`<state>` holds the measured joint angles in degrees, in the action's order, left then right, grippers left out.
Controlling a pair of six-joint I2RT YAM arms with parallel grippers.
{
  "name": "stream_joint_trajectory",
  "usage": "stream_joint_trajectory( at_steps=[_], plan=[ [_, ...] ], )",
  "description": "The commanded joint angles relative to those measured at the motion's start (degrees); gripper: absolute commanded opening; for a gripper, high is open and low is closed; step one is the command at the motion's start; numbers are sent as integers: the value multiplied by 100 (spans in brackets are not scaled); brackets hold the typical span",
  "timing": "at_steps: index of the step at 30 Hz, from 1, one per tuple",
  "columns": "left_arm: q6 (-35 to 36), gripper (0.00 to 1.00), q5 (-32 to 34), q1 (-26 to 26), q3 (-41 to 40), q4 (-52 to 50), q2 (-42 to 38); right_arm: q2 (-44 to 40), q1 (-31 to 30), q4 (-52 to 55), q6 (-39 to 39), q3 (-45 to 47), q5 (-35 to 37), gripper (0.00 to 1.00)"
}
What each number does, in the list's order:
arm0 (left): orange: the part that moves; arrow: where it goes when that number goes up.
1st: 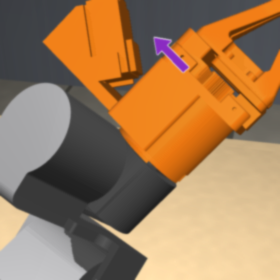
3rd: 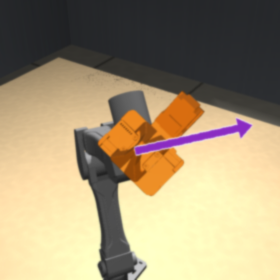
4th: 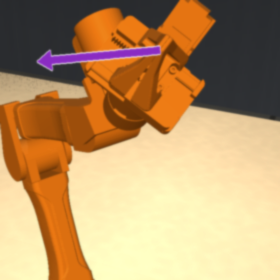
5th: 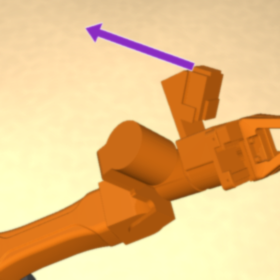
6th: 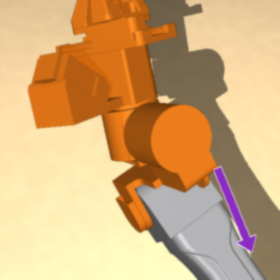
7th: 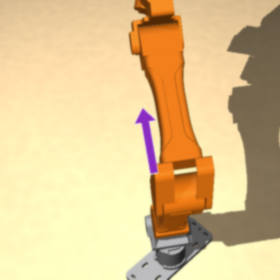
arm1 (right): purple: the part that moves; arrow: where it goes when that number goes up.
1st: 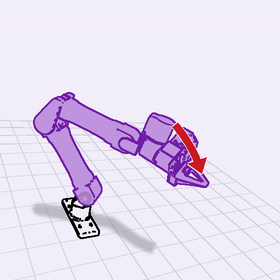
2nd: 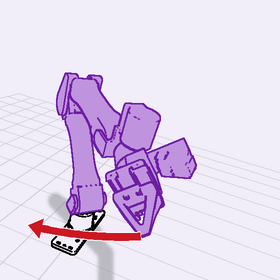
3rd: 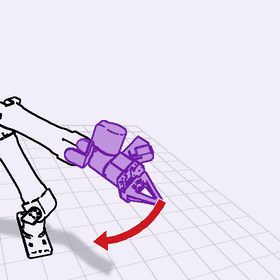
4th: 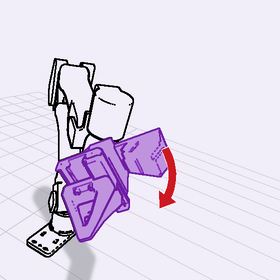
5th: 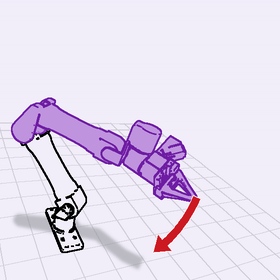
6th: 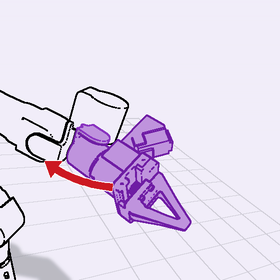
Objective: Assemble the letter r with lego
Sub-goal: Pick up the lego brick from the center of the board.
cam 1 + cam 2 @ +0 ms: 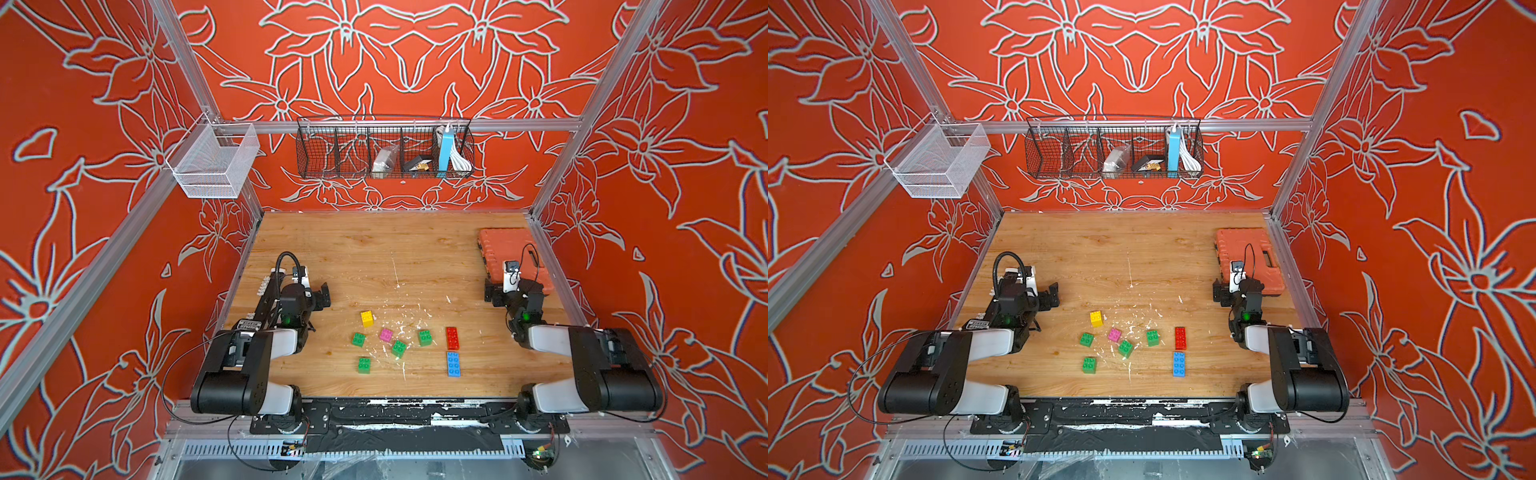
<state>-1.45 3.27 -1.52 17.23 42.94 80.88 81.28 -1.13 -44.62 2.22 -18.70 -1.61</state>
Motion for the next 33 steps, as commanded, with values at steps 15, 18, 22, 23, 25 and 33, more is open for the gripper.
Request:
stream_joint_trajectory(
  at_steps=[15, 18, 22, 23, 25, 33],
  plan=[
    [-330, 99, 1237, 1029, 1685, -4020, -2635, -1995, 21, 4440, -4021, -1613, 1612, 98],
    [-834, 99, 764, 1040, 2230, -5367, -3286, -2145, 45, 4723, -2989, -1971, 181, 89],
    [-1610, 99, 512, 1048, 2679, -7297, -3616, -2117, -44, 6497, -2932, -2871, -197, 92],
    [-1782, 99, 410, 1088, 2748, -7659, -3608, -2097, -72, 6844, -2846, -3013, -484, 92],
    [-1933, 99, 161, 1419, 2987, -8330, -3492, -2028, -344, 7729, -2630, -3334, -874, 90],
    [-2631, 99, 479, 3233, 3629, -10004, -3209, -1771, -3222, 9542, -2281, -3702, -1285, 84]
  ],
)
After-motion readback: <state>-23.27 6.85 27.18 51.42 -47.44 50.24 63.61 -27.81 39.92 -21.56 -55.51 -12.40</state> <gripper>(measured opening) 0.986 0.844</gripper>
